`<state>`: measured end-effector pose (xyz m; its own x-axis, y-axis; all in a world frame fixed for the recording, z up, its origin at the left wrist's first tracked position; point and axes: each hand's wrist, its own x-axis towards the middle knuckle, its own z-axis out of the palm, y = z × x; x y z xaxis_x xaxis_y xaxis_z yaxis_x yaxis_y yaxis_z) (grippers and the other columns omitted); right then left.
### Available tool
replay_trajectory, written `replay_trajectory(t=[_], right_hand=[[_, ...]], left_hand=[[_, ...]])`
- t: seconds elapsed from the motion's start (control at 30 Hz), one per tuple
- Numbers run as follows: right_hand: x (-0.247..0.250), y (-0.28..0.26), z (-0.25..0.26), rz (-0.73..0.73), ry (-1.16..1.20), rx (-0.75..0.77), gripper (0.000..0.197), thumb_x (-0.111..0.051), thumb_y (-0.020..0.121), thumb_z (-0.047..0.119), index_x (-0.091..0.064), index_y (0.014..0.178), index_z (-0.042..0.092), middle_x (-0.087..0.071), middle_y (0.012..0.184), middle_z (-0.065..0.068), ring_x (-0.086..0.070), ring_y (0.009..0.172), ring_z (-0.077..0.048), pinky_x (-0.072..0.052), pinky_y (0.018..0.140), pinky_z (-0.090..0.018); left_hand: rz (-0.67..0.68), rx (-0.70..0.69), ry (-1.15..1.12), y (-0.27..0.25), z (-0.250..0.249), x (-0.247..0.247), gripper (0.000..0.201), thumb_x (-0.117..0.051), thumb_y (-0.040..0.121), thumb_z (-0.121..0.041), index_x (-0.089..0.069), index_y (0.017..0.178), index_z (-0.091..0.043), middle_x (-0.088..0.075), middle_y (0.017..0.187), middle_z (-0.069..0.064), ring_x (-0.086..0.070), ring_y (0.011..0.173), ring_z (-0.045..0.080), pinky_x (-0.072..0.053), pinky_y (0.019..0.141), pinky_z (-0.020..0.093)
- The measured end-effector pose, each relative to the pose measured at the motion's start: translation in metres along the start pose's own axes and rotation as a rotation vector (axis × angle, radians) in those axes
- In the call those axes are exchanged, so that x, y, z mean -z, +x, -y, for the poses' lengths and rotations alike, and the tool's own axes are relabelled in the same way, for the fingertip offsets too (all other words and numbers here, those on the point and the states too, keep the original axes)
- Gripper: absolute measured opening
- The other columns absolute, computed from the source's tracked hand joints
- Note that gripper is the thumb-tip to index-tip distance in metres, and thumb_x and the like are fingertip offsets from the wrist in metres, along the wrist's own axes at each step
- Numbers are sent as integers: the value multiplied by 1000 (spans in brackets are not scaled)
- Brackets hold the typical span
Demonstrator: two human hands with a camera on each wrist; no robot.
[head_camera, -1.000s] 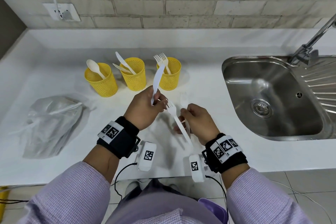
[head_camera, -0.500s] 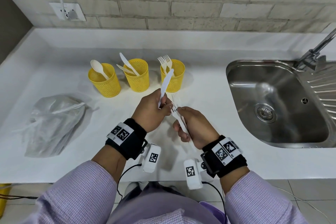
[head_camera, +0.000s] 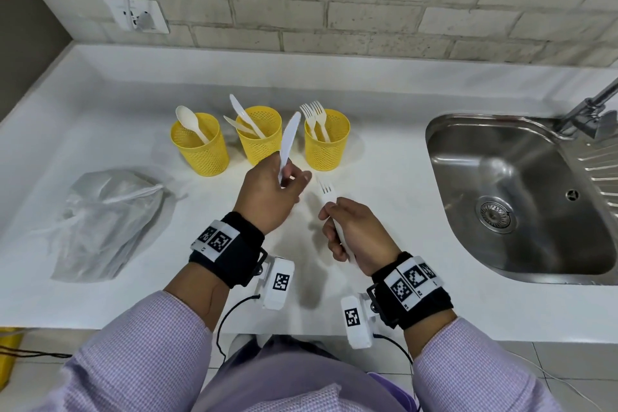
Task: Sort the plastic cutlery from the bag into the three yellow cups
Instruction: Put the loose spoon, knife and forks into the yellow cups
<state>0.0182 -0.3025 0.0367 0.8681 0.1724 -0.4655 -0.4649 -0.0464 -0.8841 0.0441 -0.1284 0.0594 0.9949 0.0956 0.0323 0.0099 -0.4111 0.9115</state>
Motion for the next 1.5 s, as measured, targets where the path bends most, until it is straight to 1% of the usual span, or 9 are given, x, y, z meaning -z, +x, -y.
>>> replay_trajectory(t=[0.1,0.2,0.37,0.6,0.77,1.03,1.17,1.3,1.5], right_hand=[[5,3,-1,-40,7,5,25,-46,106,18,-58,87,8,-47,59,-6,-38,44,-20,-25,46,-26],[10,5,-1,-79,-17,5,25,-47,106,19,-58,86,9,-47,60,-4,-36,45,-19,-25,45,-25],[16,13,-4,-118,-58,-13,25,-49,104,22,-59,83,12,-44,62,-2,-31,46,-15,-22,46,-22],[11,17,-7,-127,-50,-49,14,-51,100,24,-58,96,14,-42,64,-2,-30,48,-16,-20,47,-24],[5,13,-12,-112,-30,-21,14,-48,102,13,-56,93,7,-54,69,-11,-43,50,-23,-36,49,-30],[-3,10,-6,-90,-36,61,25,-61,97,7,-52,73,7,-72,98,-17,-55,68,-23,-54,71,-44],[-10,10,18,-108,-118,224,27,-71,80,37,-58,61,23,-71,92,-25,-62,72,-27,-56,82,-59],[-9,21,55,-173,-60,386,27,-72,86,26,-59,62,23,-67,77,-23,-64,71,-28,-60,79,-59],[4,59,112,-341,2,510,27,-70,94,7,-56,71,14,-65,73,-13,-68,69,-28,-62,74,-56]], left_hand=[[-25,69,53,0,12,19,37,-71,88,-35,-38,74,-23,-64,79,6,-67,75,34,-58,73,52],[-19,124,260,-6,36,37,37,-73,89,-28,-40,74,-22,-59,75,-3,-61,73,27,-49,76,38],[55,249,487,-25,75,53,40,-76,85,-27,-39,74,-21,-63,91,8,-56,84,27,-37,72,32],[148,376,594,-40,89,43,34,-75,84,-31,-48,89,-11,-58,89,5,-53,81,24,-36,66,32],[176,342,681,-40,90,39,25,-67,88,-20,-44,94,-11,-60,98,9,-54,90,28,-38,72,32],[147,390,381,-41,77,38,30,-73,82,-9,-44,80,-15,-62,84,0,-55,72,15,-40,57,21],[96,350,252,-39,64,40,38,-79,83,-13,-42,78,-15,-70,90,1,-60,71,12,-42,52,13],[50,267,79,-32,47,49,41,-80,83,-7,-40,78,-13,-74,87,6,-57,54,10,-48,53,22],[59,173,-15,-14,26,70,41,-80,84,-8,-40,79,-13,-73,82,-1,-66,73,37,-56,68,46]])
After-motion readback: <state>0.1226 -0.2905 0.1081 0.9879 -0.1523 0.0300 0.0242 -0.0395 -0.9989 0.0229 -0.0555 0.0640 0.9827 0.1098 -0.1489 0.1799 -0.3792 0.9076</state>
